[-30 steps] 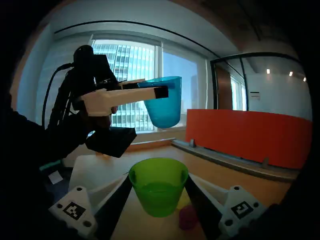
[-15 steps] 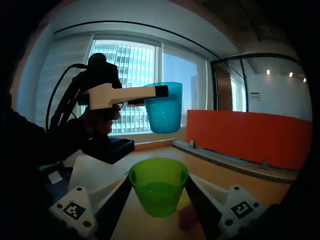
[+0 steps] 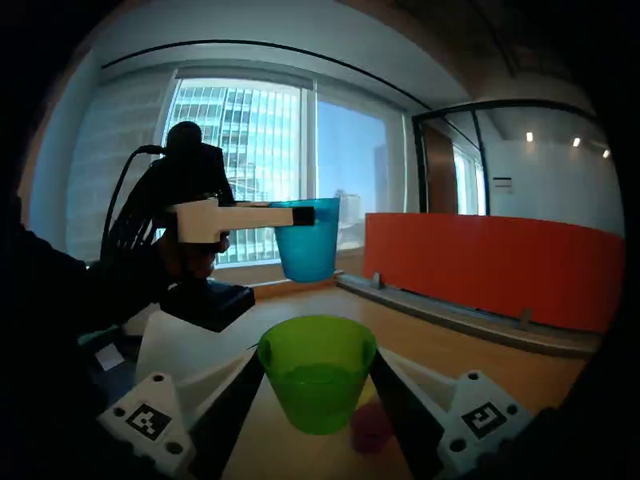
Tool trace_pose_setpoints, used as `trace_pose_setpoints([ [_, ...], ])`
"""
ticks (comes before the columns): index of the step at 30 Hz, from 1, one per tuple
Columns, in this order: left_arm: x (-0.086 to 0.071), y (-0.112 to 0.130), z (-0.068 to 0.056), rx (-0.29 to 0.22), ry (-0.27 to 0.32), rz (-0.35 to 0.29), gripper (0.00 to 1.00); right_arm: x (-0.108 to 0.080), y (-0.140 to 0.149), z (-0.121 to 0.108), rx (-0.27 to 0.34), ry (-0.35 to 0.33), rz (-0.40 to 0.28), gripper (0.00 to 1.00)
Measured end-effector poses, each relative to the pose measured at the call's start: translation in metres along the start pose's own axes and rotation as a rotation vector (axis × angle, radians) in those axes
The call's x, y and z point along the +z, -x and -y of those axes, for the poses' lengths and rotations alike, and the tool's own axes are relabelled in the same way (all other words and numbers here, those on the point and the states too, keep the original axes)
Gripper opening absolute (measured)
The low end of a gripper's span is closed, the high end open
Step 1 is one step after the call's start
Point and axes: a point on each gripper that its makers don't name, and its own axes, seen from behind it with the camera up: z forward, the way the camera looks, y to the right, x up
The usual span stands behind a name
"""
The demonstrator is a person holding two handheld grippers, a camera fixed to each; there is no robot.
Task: Pour water
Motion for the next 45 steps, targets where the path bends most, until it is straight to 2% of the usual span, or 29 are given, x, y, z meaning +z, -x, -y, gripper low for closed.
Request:
trace_pose_setpoints([
  [9, -0.011, 0.041, 0.016, -0.050, -0.040, 0.051, 0.88, -0.019, 0.010, -0.024, 0.026, 0.048, 0.030, 0.90],
  [15, -0.013, 0.061, 0.019, -0.066, -0.043, 0.082, 0.88, -0.031, 0.014, -0.035, 0.029, 0.069, 0.043, 0.90],
  [22, -0.013, 0.077, 0.017, -0.048, -0.031, 0.117, 0.89, -0.041, 0.019, -0.047, 0.033, 0.090, 0.059, 0.90],
  [29, -0.012, 0.102, 0.018, -0.017, -0.032, 0.179, 0.89, -0.047, 0.026, -0.049, 0.045, 0.085, 0.078, 0.90],
  [33, -0.012, 0.115, 0.014, -0.019, -0.014, 0.215, 0.89, -0.049, 0.031, -0.052, 0.047, 0.085, 0.094, 0.90],
  [41, -0.012, 0.137, 0.018, -0.004, -0.007, 0.283, 0.89, -0.051, 0.045, -0.054, 0.051, 0.069, 0.140, 0.91],
  [45, -0.013, 0.152, 0.015, 0.005, 0.004, 0.324, 0.89, -0.051, 0.055, -0.056, 0.050, 0.063, 0.172, 0.91],
])
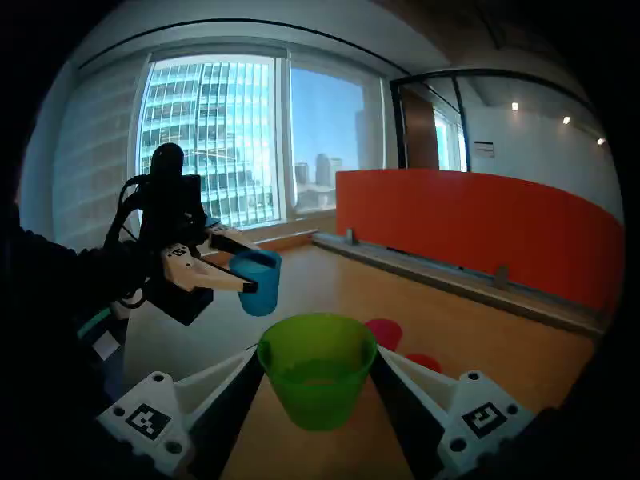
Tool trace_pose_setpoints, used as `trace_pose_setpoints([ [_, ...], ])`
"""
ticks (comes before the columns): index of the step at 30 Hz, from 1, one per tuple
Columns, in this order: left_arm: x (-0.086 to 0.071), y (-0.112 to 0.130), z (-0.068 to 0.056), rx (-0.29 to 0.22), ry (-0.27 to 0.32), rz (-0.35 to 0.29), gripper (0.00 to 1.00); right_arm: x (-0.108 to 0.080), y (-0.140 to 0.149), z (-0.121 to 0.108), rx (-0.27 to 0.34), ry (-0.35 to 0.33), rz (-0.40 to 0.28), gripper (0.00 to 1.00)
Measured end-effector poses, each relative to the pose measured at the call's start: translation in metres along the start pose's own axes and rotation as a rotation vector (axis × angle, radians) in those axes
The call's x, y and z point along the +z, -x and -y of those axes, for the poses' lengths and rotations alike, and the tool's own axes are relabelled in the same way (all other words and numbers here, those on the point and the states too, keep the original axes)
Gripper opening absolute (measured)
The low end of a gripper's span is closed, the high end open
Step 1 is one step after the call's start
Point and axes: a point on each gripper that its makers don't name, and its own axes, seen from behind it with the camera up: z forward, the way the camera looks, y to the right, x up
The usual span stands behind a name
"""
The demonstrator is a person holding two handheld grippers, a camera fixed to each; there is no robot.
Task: Pour water
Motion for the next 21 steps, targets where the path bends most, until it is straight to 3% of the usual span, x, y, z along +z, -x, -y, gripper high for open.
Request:
trace_pose_setpoints([
  [21, 0.021, 0.073, -0.012, 0.030, 0.047, 0.213, 0.89, 0.011, 0.055, -0.025, -0.009, 0.010, 0.169, 0.91],
])
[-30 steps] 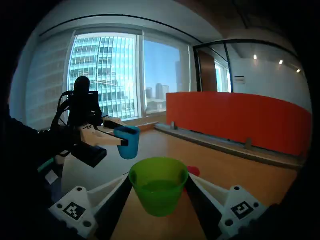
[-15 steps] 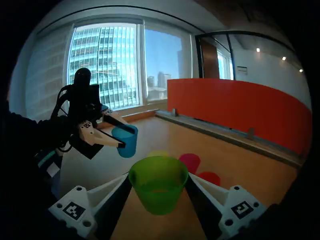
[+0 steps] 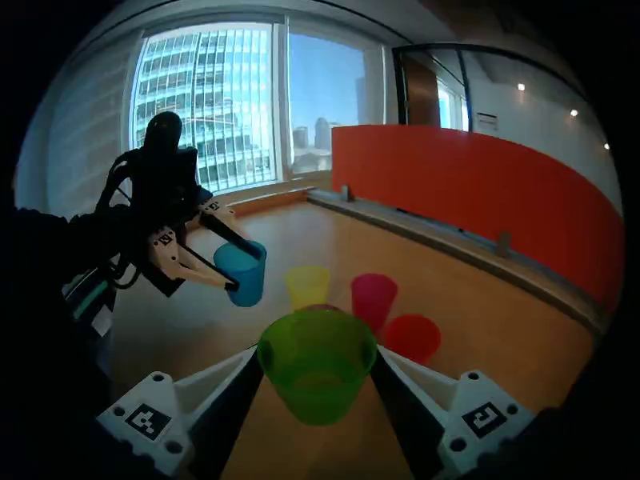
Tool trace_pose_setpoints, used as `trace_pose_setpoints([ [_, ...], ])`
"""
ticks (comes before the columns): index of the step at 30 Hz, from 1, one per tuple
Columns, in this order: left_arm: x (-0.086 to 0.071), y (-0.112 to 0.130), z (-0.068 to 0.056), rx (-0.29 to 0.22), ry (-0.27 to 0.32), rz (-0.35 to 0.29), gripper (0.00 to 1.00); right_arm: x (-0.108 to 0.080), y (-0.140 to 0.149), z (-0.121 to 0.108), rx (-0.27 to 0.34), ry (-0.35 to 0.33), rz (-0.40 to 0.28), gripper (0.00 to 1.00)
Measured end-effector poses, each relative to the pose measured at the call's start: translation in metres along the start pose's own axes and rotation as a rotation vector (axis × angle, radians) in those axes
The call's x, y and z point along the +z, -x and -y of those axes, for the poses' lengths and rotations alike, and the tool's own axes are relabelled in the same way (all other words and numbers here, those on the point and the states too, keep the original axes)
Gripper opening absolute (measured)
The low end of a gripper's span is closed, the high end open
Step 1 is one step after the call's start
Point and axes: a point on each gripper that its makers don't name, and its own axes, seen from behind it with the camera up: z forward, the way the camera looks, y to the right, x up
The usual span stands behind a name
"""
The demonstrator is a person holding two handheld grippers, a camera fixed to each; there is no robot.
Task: Pour water
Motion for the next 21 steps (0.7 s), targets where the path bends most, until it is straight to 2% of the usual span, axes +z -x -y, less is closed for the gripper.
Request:
trace_pose_setpoints([
  [12, 0.018, 0.034, -0.003, 0.013, 0.021, 0.105, 0.89, 0.011, 0.027, -0.009, -0.007, -0.001, 0.078, 0.91],
  [21, 0.029, 0.048, 0.001, 0.007, 0.022, 0.139, 0.89, 0.020, 0.038, -0.010, -0.009, -0.005, 0.104, 0.91],
])
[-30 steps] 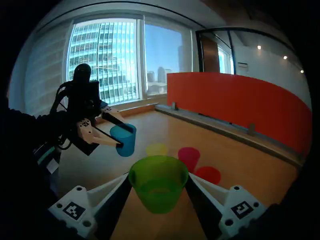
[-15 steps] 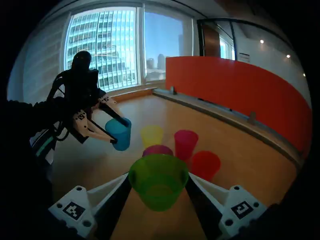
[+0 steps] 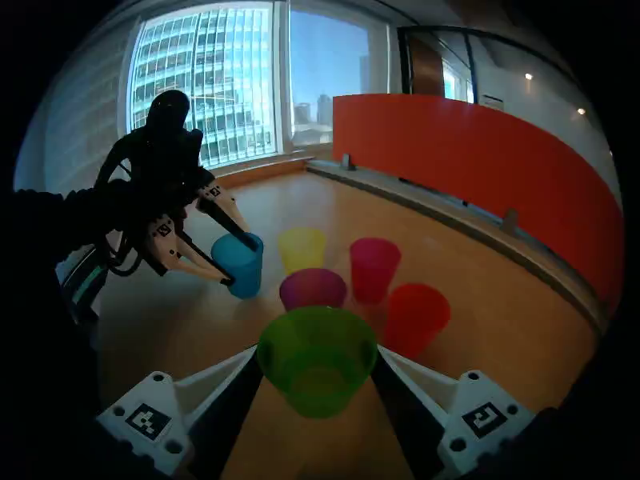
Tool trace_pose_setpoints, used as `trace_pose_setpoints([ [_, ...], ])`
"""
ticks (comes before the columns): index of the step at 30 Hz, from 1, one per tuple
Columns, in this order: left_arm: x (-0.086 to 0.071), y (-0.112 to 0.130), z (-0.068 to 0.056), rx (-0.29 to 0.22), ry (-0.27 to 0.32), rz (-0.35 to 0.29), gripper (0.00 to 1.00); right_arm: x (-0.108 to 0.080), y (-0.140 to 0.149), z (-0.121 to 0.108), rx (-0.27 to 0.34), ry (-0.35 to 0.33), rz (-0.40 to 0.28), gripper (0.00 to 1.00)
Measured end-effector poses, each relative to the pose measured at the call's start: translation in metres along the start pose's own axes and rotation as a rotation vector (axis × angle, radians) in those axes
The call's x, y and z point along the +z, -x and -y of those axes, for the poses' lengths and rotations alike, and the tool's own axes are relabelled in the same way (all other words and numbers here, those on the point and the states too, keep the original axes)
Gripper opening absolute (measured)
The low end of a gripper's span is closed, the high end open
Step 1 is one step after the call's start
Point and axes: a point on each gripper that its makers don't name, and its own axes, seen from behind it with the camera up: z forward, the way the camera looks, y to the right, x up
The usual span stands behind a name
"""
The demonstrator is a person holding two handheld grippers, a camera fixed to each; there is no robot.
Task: Pour water
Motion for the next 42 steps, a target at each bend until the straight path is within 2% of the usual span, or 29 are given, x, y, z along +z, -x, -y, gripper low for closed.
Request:
trace_pose_setpoints([
  [11, 0.007, 0.010, 0.004, -0.035, 0.015, 0.014, 0.89, 0.008, 0.009, -0.002, 0.003, 0.001, 0.017, 0.91],
  [27, 0.007, 0.023, 0.006, -0.049, 0.026, 0.041, 0.89, 0.017, 0.019, -0.003, 0.003, 0.009, 0.031, 0.91],
  [36, 0.006, 0.034, 0.007, -0.048, 0.019, 0.076, 0.89, 0.022, 0.025, -0.003, 0.000, 0.013, 0.041, 0.91],
  [42, 0.002, 0.044, 0.009, -0.022, 0.000, 0.097, 0.89, 0.026, 0.035, -0.006, -0.007, 0.026, 0.055, 0.91],
])
